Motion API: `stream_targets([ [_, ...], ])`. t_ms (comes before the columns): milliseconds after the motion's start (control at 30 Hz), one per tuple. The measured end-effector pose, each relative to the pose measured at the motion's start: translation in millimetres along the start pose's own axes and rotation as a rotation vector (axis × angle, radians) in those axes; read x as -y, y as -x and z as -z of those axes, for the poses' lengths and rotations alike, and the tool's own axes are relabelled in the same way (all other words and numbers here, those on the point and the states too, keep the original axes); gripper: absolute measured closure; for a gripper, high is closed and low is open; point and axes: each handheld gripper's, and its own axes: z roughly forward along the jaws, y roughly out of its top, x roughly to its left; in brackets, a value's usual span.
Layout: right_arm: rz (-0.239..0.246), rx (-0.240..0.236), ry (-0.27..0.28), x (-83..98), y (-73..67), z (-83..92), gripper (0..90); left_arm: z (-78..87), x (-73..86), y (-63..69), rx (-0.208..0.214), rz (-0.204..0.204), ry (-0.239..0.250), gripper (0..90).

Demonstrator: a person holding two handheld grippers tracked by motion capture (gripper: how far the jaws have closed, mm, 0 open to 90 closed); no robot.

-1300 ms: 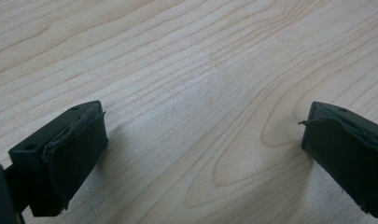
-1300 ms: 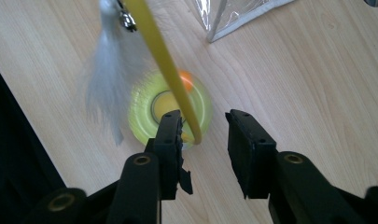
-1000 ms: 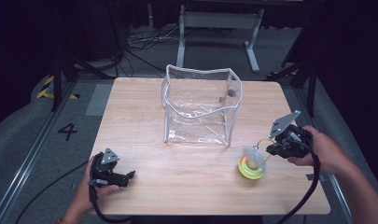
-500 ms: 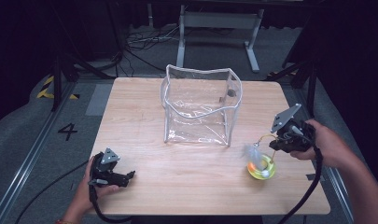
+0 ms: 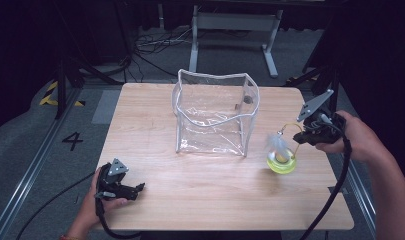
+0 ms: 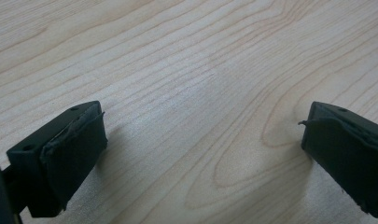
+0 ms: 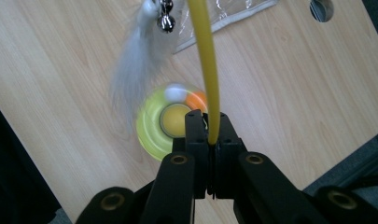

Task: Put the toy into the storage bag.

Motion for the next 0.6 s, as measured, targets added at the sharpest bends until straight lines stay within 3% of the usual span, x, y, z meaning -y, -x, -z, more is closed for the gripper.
stream_targets([
  [600, -0.053, 0.101, 0.021, -27.3, 26.2, 44.2, 88.1, 0.2, 0.0, 0.3, -0.002, 0.002, -0.001, 0.3],
])
